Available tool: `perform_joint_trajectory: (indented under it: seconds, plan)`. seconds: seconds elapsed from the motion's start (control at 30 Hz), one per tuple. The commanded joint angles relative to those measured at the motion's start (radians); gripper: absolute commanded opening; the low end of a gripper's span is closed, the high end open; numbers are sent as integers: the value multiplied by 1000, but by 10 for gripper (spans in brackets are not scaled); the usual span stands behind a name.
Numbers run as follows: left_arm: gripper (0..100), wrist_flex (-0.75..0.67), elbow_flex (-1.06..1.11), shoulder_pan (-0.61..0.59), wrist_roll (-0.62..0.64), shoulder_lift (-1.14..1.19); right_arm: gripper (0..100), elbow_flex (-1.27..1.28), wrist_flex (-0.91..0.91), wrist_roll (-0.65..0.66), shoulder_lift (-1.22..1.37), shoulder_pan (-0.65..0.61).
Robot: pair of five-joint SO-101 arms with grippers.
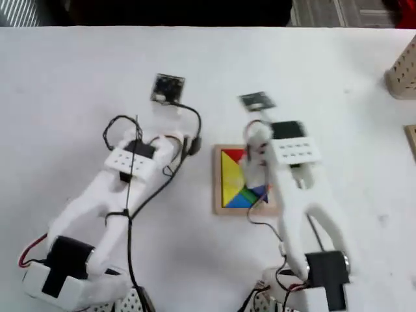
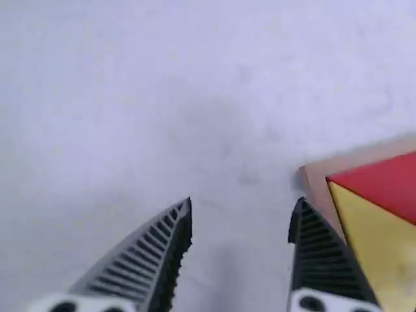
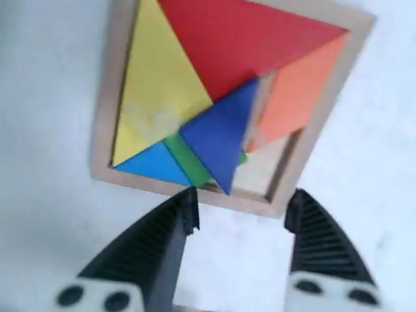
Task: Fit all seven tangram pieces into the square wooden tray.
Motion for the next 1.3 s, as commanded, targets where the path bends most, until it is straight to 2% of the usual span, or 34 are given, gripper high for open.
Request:
perform_joint_trajectory:
  seconds: [0.0, 0.03, 0.1, 0.27, 0.4, 0.43, 0.5, 0.8, 0.97, 1.1, 1.27]
  plan:
    - [252, 69, -49, 93, -135, -39, 9, 35, 5, 61, -97, 176]
    - [252, 81, -44, 114, -163, -50, 44, 64, 7, 92, -119, 220]
    - [252, 94, -20, 145, -192, -77, 12, 130, -22, 95, -162, 326]
    - [238, 41, 72, 200, -190, -156, 19, 304, -154, 103, -239, 636]
    - [72, 49, 87, 266, -189, -188, 19, 451, -372, 120, -236, 789]
    - [21, 49, 87, 285, -189, -188, 19, 486, -424, 121, -228, 808]
    - [42, 49, 89, 329, -189, -186, 19, 514, -478, 124, -205, 823]
    - [23, 37, 64, 616, -175, -107, 19, 433, -473, 124, -82, 885]
    - [23, 54, -77, 625, -58, 91, 19, 394, -466, 123, -24, 894]
    - [23, 114, -178, 628, -49, 177, 19, 377, -450, 123, -12, 894]
    - [23, 104, -232, 630, -49, 229, 19, 376, -450, 123, -10, 894]
